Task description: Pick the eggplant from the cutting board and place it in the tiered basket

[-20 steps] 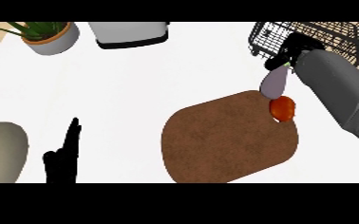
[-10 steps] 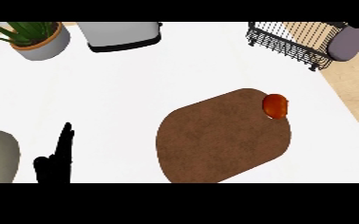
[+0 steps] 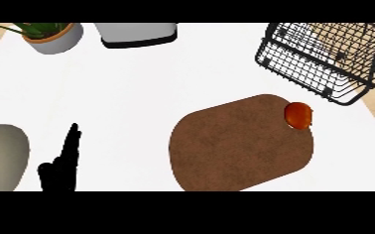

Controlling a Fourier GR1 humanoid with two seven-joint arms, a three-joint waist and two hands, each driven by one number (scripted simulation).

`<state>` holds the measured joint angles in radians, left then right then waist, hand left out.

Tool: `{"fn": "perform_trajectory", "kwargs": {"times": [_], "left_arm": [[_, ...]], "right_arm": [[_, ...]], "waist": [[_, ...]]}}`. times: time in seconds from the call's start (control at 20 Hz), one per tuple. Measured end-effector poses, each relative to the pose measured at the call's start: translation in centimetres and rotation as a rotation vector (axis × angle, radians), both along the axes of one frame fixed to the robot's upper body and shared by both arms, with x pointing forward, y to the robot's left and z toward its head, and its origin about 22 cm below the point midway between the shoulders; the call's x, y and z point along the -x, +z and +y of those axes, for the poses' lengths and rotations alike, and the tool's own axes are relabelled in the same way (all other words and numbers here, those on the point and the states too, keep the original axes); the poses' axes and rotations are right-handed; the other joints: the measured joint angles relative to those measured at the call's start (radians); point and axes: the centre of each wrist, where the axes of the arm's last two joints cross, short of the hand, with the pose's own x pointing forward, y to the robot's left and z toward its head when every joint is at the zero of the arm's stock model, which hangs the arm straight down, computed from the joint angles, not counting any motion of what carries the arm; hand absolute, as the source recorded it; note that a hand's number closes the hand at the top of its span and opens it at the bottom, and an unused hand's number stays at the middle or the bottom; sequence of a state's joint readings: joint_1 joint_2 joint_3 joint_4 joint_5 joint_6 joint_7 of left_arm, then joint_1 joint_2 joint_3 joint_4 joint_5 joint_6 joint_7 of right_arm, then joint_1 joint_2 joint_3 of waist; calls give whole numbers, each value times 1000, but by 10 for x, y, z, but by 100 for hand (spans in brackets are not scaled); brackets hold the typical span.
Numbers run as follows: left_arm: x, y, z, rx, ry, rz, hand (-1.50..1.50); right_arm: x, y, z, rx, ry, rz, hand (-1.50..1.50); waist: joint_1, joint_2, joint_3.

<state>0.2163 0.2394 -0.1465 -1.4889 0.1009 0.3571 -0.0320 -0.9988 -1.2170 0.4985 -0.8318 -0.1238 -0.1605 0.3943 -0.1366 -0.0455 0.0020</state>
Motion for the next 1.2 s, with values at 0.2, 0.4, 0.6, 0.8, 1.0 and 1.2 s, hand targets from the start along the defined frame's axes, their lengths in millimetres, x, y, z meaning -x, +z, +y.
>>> {"fn": "perform_trajectory", "kwargs": {"times": [0.2,0.4,0.6,0.8,1.0,1.2], "left_arm": [[-9,3,-6,0,-36,-16,0],[-16,6,-12,7,-68,-26,0],[-28,4,-22,13,-109,-34,0],[-34,5,-27,10,-141,-43,0],[-40,7,-26,12,-154,-34,0],[-39,9,-29,3,-169,-48,0]], "right_arm": [[24,21,-1,-3,-41,-29,150],[42,25,3,-24,-93,-38,150],[49,30,3,-41,-134,-40,150],[46,26,4,-53,-136,-32,150],[37,7,0,-52,-110,-4,150],[21,-11,-2,-47,-105,28,150]], "waist": [[39,13,0],[71,23,0],[105,33,2],[128,38,3],[141,41,3],[157,45,3]]}}
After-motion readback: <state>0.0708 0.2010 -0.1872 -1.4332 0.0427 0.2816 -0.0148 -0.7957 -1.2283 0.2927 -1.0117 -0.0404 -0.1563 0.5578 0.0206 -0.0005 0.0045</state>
